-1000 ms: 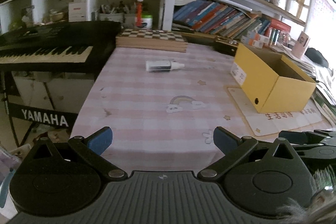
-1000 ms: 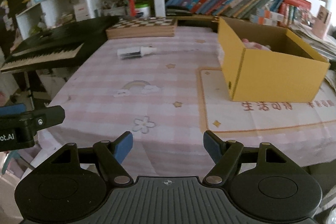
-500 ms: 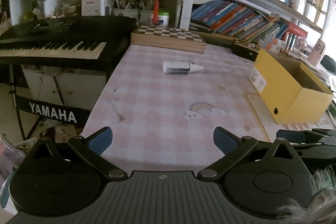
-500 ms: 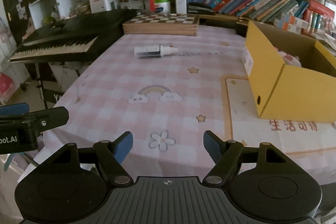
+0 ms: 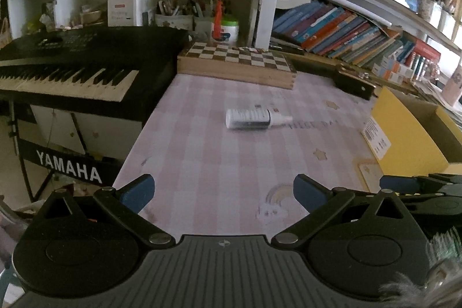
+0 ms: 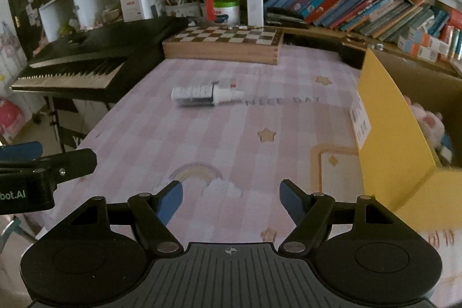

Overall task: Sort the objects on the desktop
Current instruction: 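Approach the white spray bottle with the left tool while the right tool approaches the small white box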

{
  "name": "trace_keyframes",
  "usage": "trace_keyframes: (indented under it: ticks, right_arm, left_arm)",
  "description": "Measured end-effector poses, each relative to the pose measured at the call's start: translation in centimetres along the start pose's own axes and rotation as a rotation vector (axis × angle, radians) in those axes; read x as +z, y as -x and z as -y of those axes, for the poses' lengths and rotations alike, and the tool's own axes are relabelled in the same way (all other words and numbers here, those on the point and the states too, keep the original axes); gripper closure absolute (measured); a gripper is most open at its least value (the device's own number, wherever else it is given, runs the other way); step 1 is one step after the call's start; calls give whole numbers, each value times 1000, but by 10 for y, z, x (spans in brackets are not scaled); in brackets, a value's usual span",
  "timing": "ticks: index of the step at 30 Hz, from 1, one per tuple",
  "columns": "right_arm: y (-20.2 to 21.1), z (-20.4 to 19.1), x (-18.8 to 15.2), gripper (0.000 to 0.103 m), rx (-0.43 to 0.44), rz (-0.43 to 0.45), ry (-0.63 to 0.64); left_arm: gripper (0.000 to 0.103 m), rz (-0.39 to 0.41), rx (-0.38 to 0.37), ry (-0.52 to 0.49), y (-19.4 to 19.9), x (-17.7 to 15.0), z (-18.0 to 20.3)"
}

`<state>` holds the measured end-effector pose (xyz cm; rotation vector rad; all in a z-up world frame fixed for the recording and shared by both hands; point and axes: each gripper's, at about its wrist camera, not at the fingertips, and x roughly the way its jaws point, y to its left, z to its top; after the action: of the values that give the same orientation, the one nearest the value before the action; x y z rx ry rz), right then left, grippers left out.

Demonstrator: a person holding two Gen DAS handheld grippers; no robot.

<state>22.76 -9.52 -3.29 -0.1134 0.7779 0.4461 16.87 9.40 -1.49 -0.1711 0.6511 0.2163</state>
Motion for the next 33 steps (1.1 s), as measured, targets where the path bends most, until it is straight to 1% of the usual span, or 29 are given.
trace_keyframes:
  ticks: [4,7,12,17,19,21,23,27,31,33]
  right_arm:
    - [-15,11,18,27,8,8,-1]
    - [-26,19,30,27,3,24,-6]
    - [-43,35,53,27,-3,50,-21]
    - [-60,45,71,27,3,61,-25]
    - [-65,48,77,27,8,67,-25]
    - [-71,50,82,27,14,72,-30]
    - [-75,52,85,27,17,73,-37]
    - [-82,57,89,27,26,64,-49]
    - [-87,62,89,27,27,48,-62]
    - [-90,65,89,27,26,40,-71]
  left_arm:
    - [0,-3,9,-3,-16,13,4]
    - [0,-1,-2,-26,-31,22,7]
    - [0,18,-12,-120,-62,39,16]
    - [3,22,-48,-209,-102,59,26]
    - [5,14,-64,-252,-118,65,32]
    - [9,2,-78,-305,-136,69,38]
    - [13,-13,-84,-336,-152,71,43]
    - [17,-42,-109,-405,-181,74,51]
    - [22,-82,-167,-459,-203,80,56]
    - [31,-119,-208,-467,-215,83,56]
